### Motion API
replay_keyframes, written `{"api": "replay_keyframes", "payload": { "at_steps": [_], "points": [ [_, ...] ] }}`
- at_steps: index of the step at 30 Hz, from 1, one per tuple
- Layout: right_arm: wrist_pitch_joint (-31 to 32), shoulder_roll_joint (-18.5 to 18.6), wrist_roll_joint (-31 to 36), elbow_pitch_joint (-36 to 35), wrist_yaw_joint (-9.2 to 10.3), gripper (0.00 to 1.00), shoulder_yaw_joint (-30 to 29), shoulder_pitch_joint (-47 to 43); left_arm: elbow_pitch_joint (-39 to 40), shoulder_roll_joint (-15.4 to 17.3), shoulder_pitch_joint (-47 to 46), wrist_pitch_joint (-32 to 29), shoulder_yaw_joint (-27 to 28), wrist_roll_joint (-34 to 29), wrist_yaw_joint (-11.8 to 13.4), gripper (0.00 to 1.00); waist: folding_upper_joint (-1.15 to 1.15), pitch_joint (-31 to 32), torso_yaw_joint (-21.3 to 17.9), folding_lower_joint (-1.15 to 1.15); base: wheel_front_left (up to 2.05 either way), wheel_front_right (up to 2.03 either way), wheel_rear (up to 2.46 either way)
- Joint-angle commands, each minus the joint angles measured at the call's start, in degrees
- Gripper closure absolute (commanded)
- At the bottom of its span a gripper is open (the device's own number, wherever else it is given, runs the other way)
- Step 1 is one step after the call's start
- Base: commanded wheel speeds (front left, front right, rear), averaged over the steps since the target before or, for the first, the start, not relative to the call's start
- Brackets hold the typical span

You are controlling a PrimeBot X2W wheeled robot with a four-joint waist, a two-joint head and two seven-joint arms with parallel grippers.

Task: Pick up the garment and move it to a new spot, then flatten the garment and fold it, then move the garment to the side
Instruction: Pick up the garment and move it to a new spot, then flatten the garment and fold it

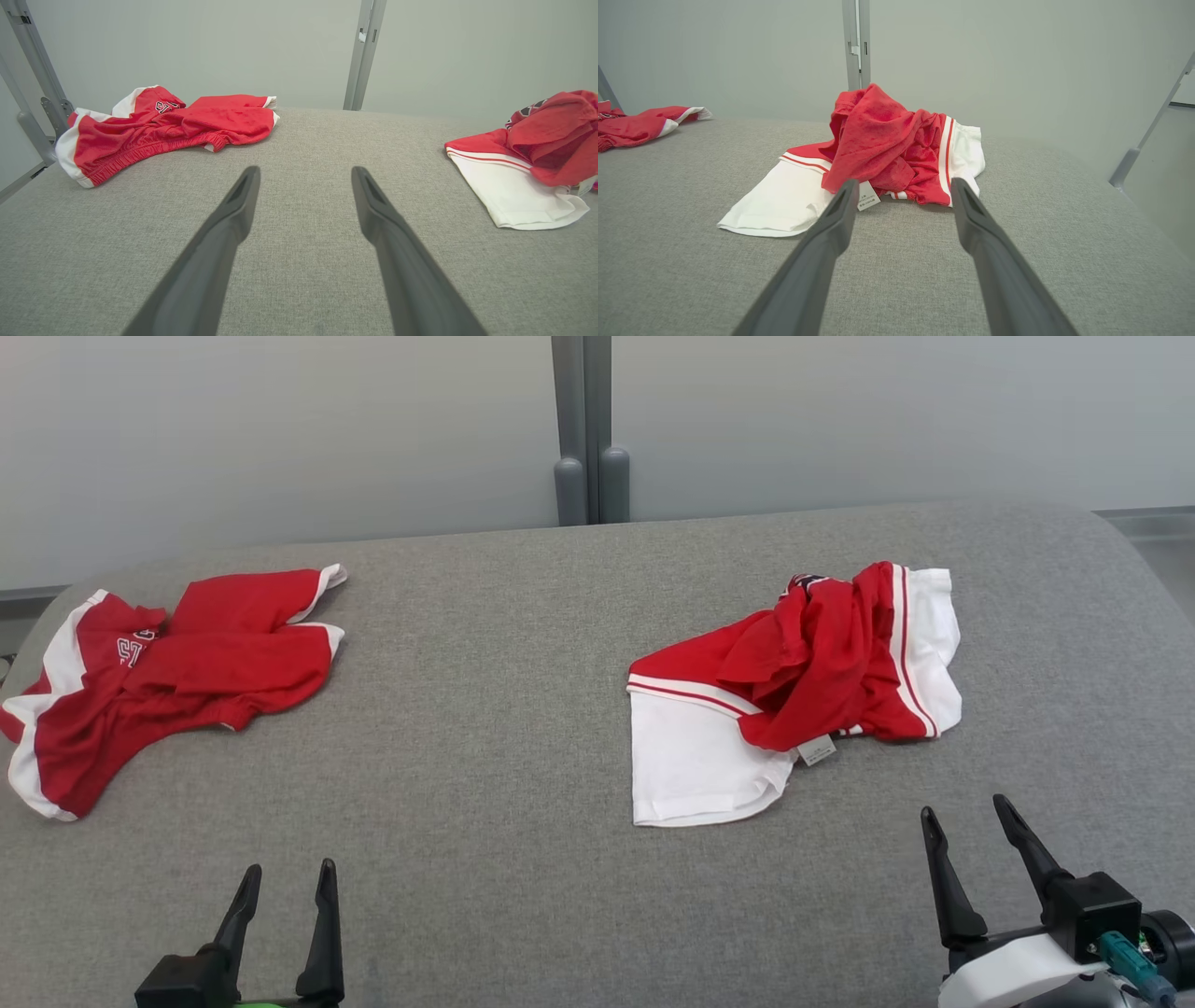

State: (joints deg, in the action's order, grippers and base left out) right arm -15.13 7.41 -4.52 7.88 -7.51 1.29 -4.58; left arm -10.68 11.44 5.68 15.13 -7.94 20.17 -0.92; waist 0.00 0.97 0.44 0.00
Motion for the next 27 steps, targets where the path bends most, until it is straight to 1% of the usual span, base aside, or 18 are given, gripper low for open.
{"api": "replay_keyframes", "payload": {
  "at_steps": [1, 2, 5, 12, 18, 27],
  "points": [
    [-0.04, 0.20, -0.47, 0.18, 0.04, 0.00, -0.24, -0.71, 0.24, -0.35, 0.97, 0.02, 0.57, -0.77, -0.49, 0.00, 0.00, 0.03, -0.01, 0.00, 0.00, 0.00, 0.00],
    [-0.04, 0.18, -0.35, 0.42, 0.04, 0.00, -0.59, -0.78, 0.29, -0.97, 1.33, 0.02, 1.71, -1.68, -1.44, 0.00, 0.00, 0.05, -0.06, 0.00, 0.00, 0.00, 0.00],
    [-0.04, 0.03, -0.14, 0.60, 0.04, 0.00, -0.84, -0.87, 0.28, -1.97, 1.84, 0.02, 3.05, -2.90, -2.71, 0.00, 0.00, 0.12, -0.22, 0.00, 0.00, 0.00, 0.00],
    [-0.04, -0.16, -0.35, 0.99, 0.04, 0.00, -0.97, -0.13, -0.73, -3.95, 1.68, 0.02, 4.78, -5.10, -4.56, 0.00, 0.00, -0.03, -0.45, 0.00, 0.00, 0.00, 0.00],
    [-0.04, -0.22, -0.45, 1.13, 0.04, 0.00, -0.69, -0.18, -1.33, -4.95, 1.31, 0.02, 5.87, -6.19, -5.54, 0.00, 0.00, -0.09, -0.51, 0.00, 0.00, 0.00, 0.00],
    [-0.04, -0.55, -0.44, 0.93, 0.04, 0.00, -0.35, -0.07, -1.52, -6.05, 1.24, 0.02, 7.07, -7.16, -6.12, 0.00, 0.00, -0.44, -0.82, 0.00, 0.00, 0.00, 0.00]
  ]
}}
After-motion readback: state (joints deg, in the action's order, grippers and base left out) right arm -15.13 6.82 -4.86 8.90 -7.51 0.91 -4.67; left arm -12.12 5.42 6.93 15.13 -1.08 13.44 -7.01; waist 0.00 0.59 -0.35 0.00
